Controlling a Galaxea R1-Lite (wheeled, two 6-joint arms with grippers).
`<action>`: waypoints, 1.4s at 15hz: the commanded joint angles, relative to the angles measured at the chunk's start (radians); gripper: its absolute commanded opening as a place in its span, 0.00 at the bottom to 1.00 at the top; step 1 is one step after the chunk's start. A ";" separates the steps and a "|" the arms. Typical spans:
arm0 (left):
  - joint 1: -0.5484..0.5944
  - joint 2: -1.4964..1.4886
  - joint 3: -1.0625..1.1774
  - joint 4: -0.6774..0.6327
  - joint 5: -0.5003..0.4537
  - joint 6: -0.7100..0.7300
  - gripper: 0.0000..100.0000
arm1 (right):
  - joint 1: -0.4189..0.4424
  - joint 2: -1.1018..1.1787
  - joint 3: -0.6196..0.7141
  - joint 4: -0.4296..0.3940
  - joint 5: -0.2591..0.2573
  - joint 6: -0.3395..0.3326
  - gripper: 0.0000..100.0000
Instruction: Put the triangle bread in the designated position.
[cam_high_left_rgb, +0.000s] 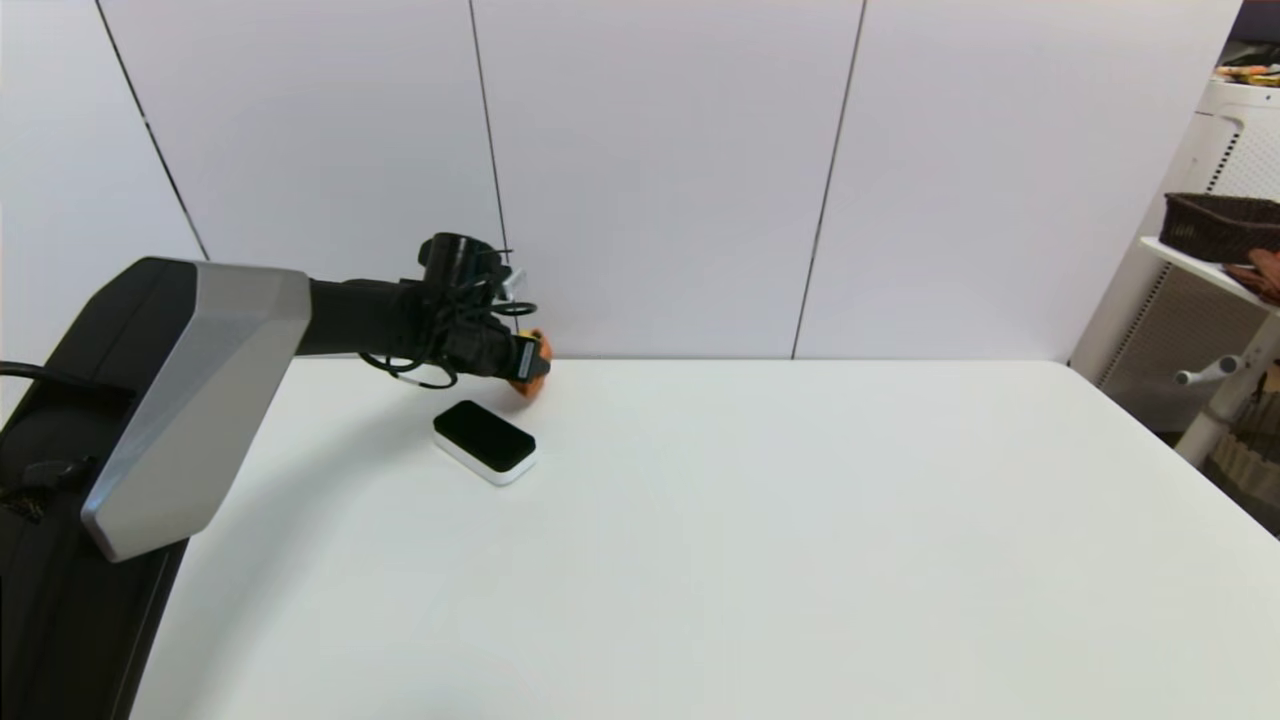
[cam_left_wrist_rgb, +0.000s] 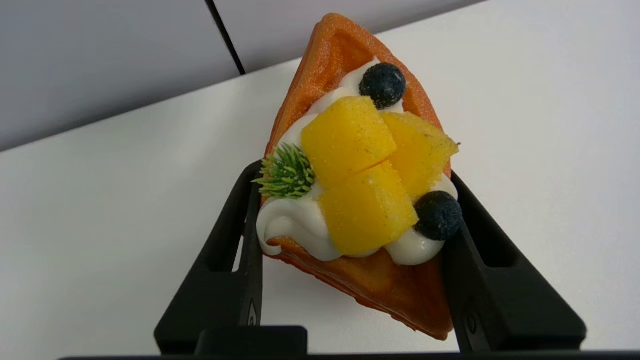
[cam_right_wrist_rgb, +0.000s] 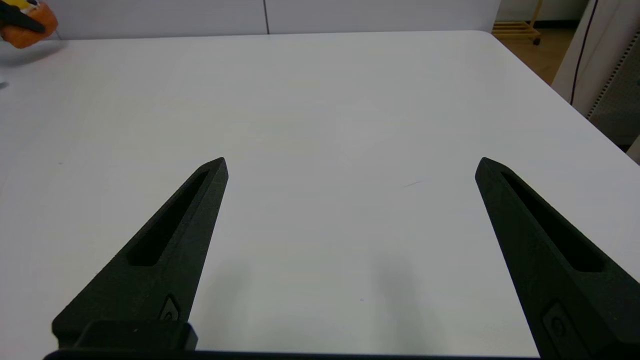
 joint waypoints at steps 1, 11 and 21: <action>0.000 -0.014 0.009 0.029 0.000 0.000 0.00 | 0.000 0.000 0.000 0.000 0.000 0.000 1.00; -0.003 -0.051 0.052 0.032 0.000 -0.004 1.00 | 0.000 0.000 0.000 0.000 0.000 0.000 1.00; -0.026 -0.364 0.230 0.035 0.002 0.003 1.00 | 0.000 0.000 0.000 0.000 0.000 0.000 1.00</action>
